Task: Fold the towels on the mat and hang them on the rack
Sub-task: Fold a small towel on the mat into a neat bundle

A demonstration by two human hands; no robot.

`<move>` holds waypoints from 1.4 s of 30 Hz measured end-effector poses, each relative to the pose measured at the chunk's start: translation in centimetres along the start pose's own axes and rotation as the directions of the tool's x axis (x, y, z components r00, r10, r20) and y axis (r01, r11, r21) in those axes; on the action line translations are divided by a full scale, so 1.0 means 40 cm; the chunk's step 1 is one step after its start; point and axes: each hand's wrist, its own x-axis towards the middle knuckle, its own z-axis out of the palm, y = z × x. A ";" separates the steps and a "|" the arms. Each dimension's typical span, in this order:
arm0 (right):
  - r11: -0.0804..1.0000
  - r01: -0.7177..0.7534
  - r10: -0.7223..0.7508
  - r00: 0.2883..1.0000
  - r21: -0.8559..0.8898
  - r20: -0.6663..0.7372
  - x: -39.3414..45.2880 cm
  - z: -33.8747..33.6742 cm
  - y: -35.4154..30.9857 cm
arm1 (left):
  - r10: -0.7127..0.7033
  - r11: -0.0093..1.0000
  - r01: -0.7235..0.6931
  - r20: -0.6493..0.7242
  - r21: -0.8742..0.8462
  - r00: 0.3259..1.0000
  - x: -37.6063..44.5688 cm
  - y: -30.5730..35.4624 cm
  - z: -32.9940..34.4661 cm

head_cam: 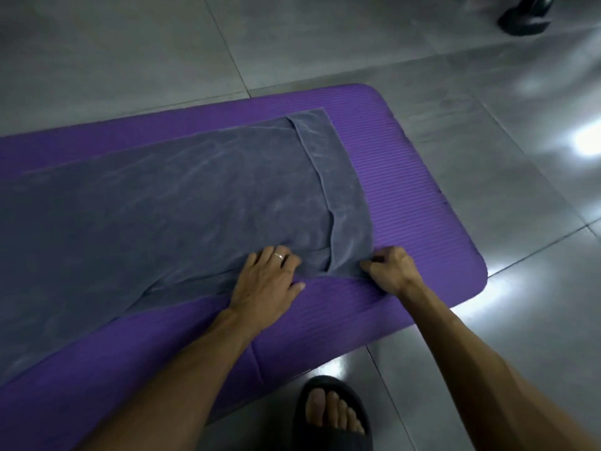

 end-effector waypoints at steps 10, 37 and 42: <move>0.998 0.016 -0.028 0.976 -0.057 -0.217 0.004 -0.108 0.087 | -0.049 0.999 0.050 -0.048 0.006 0.998 -0.057 0.015 -0.020; -0.017 0.910 -0.819 0.225 -0.415 0.528 -0.429 0.537 -0.375 | -0.088 0.937 0.071 0.033 0.342 0.996 -0.796 -0.570 -0.152; -0.030 0.853 -0.798 0.293 -0.521 0.526 -0.476 0.619 -0.421 | -0.441 0.888 0.457 -0.189 0.051 0.878 -0.847 -0.555 -0.063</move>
